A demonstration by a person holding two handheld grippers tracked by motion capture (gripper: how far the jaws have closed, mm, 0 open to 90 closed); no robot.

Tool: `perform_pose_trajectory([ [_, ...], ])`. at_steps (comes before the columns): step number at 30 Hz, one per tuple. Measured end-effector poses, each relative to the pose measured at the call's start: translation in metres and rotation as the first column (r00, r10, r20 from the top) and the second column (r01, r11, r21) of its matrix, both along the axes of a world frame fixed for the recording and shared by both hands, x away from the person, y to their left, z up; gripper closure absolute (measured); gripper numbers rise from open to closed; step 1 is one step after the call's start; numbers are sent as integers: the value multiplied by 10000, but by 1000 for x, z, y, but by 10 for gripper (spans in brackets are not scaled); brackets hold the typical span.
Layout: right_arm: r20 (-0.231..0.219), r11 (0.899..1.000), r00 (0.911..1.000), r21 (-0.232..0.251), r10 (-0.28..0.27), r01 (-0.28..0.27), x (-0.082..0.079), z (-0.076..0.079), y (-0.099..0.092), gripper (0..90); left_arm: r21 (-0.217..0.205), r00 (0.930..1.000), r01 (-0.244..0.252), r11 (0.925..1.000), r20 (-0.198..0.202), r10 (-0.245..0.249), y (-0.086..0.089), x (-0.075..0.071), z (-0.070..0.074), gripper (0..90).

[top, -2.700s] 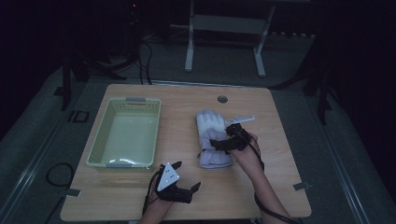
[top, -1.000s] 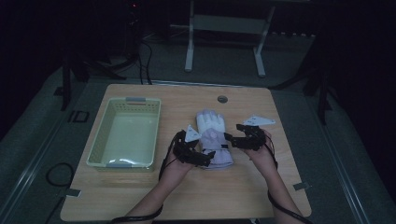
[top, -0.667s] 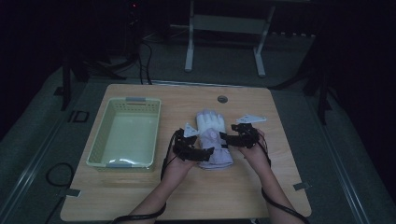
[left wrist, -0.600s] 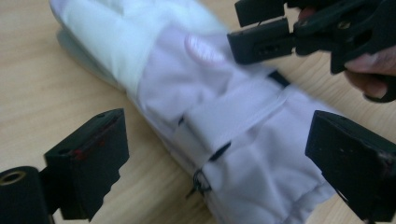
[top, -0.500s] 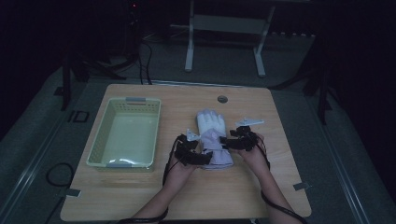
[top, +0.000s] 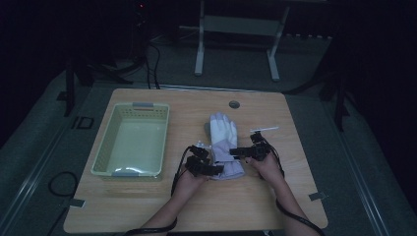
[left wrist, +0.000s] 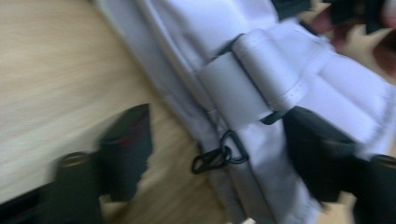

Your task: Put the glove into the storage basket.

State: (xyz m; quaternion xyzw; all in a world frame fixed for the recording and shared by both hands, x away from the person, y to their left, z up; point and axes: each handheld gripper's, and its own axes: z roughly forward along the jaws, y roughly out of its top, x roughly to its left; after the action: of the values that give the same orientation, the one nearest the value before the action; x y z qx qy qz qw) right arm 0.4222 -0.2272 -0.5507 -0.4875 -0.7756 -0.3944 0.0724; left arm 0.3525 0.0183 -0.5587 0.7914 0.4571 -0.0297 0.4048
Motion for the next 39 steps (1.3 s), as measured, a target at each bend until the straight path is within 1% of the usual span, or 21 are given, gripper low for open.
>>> perform_pose_trajectory([
  [1,-83,9998,9999,156,-93,95,-1,-1,0,673,-58,9997,210,9998,-126,-211,0,1,0,433],
  [2,17,9999,10000,50,-95,95,-2,0,1,707,-58,9997,210,9998,-126,-211,0,1,0,454],
  [3,239,9999,9997,-141,-76,79,-4,2,2,747,-149,9994,269,9995,-228,-273,2,2,0,499],
  [4,239,9999,9997,-141,-76,79,-4,2,2,747,-149,9994,269,9995,-228,-273,2,2,0,553],
  [5,731,9971,9973,-749,-61,115,-9,7,9,788,-126,9993,313,9994,-176,-315,2,1,3,613],
  [6,731,9971,9973,-749,-61,115,-9,7,9,788,-126,9993,313,9994,-176,-315,2,1,3,647],
  [7,1279,9909,9918,-1324,-49,220,-15,12,16,804,-135,9994,275,9995,-202,-278,1,0,4,686],
  [8,1279,9909,9918,-1324,-49,220,-15,12,16,804,-80,9994,291,9995,-196,-293,1,0,5,686],
  [10,1645,9857,9864,-1655,-46,322,-19,16,20,810,-82,9993,281,9996,-224,-283,2,0,7,716],
  [13,1944,9809,9809,-1882,-111,484,-24,20,23,813,32,9992,382,9993,-146,-382,1,-1,9,737],
  [16,2065,9778,9784,-2017,-139,564,-27,24,25,815,136,9990,444,9989,-93,-443,0,-2,12,746],
  [18,2194,9768,9755,-2055,-136,598,-28,26,25,816,88,9987,478,9988,-160,-477,0,-1,13,747],
  [20,2256,9763,9741,-2064,-169,648,-30,27,25,817,153,9990,455,9988,-54,-455,-1,-2,13,752],
  [22,2261,9777,9740,-2006,-159,626,-31,28,23,818,303,9984,571,9979,12,-572,-1,-3,17,757],
  [23,2265,9796,9738,-1899,-218,661,-31,28,23,818,225,9982,605,9979,-60,-604,-1,-3,20,757],
  [25,2281,9830,9733,-1715,-245,649,-32,31,21,818,345,9976,684,9971,12,-685,1,-2,25,758],
  [27,2334,9833,9721,-1699,-237,647,-32,34,21,819,335,9976,687,9971,3,-687,1,-1,28,758],
  [33,2707,9852,9622,-1539,-312,753,-35,49,23,821,245,9970,723,9971,250,-730,6,-1,42,762],
  [34,2758,9857,9607,-1512,-307,749,-35,55,25,821,233,9971,707,9972,279,-714,7,-1,44,762],
  [38,2874,9870,9574,-1431,-290,729,-36,62,27,821,313,9959,781,9965,426,-794,12,-1,55,763],
  [39,2925,9874,9559,-1411,-271,712,-36,65,28,821,313,9959,781,9965,426,-794,12,-1,55,762],
])
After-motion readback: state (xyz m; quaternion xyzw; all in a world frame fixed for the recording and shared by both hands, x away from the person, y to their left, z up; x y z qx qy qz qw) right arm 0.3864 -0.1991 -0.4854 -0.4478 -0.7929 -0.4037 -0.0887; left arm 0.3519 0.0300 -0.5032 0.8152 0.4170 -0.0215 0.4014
